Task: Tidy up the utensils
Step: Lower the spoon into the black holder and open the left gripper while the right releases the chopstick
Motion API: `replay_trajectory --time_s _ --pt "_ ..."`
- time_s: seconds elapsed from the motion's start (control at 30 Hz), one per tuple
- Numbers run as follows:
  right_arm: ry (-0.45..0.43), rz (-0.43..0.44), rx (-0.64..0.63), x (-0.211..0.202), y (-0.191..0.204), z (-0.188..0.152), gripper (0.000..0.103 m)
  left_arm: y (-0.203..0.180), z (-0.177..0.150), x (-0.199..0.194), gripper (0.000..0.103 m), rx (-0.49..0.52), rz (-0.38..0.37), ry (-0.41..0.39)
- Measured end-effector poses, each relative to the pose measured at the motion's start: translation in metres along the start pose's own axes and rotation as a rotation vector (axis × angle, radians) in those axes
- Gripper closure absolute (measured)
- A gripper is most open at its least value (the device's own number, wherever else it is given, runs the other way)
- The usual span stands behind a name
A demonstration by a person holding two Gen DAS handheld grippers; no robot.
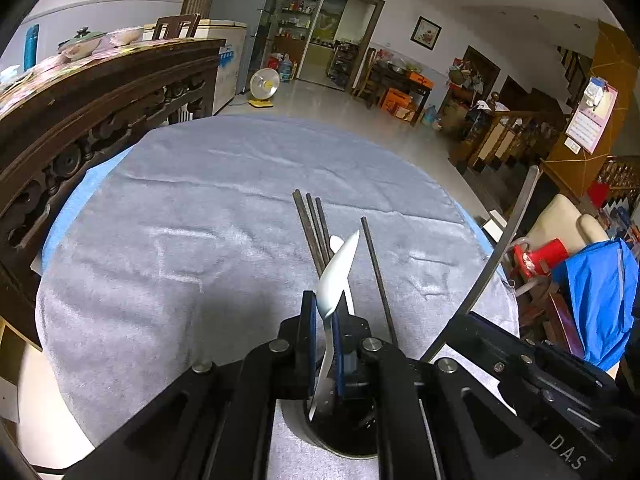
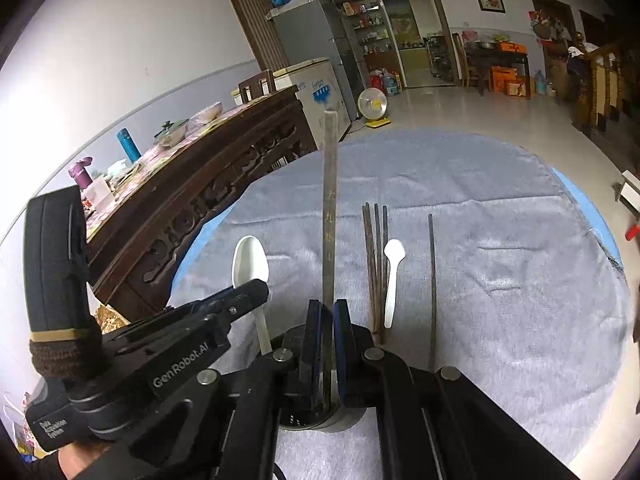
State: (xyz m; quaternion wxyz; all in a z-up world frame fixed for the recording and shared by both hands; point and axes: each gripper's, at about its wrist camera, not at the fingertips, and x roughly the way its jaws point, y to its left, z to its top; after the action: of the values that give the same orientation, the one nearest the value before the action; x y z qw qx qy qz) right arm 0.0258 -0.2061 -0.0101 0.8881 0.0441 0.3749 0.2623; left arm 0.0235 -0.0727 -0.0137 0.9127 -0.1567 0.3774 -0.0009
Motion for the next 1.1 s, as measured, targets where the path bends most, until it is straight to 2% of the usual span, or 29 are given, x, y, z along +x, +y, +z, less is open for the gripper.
replay_trajectory --time_s 0.47,0.5,0.57,0.6,0.8,0.83,0.93,1.0,1.07,1.1 --pt "0.038 0.017 0.007 0.006 -0.002 -0.007 0.096 0.01 -0.003 -0.006 0.094 -0.02 -0.005 0.02" --pt "0.04 0.016 0.007 0.006 -0.002 -0.008 0.095 0.011 -0.002 -0.006 0.092 -0.021 -0.009 0.026" --pt "0.047 0.02 0.007 0.008 -0.002 -0.009 0.095 0.011 -0.002 -0.005 0.074 -0.02 -0.015 0.034" --pt "0.05 0.023 0.006 0.008 -0.002 -0.009 0.095 0.01 -0.002 -0.006 0.07 -0.018 -0.014 0.03" --pt "0.052 0.028 0.018 0.006 -0.004 -0.01 0.095 0.011 -0.001 -0.011 0.066 -0.016 -0.004 0.03" --pt "0.048 0.031 0.02 0.003 -0.005 -0.01 0.095 0.013 0.001 -0.012 0.061 -0.019 0.003 0.03" --pt "0.038 0.042 0.036 -0.004 -0.009 -0.009 0.094 0.019 0.004 -0.018 0.042 -0.023 0.049 0.015" --pt "0.035 0.053 0.057 -0.009 -0.014 -0.009 0.093 0.023 0.008 -0.021 0.038 -0.004 0.128 0.007" --pt "0.039 0.048 0.069 -0.012 -0.019 -0.01 0.088 0.027 0.011 -0.02 0.037 0.02 0.203 0.016" --pt "0.04 0.042 0.077 -0.013 -0.023 -0.01 0.083 0.031 0.013 -0.02 0.037 0.038 0.26 0.016"
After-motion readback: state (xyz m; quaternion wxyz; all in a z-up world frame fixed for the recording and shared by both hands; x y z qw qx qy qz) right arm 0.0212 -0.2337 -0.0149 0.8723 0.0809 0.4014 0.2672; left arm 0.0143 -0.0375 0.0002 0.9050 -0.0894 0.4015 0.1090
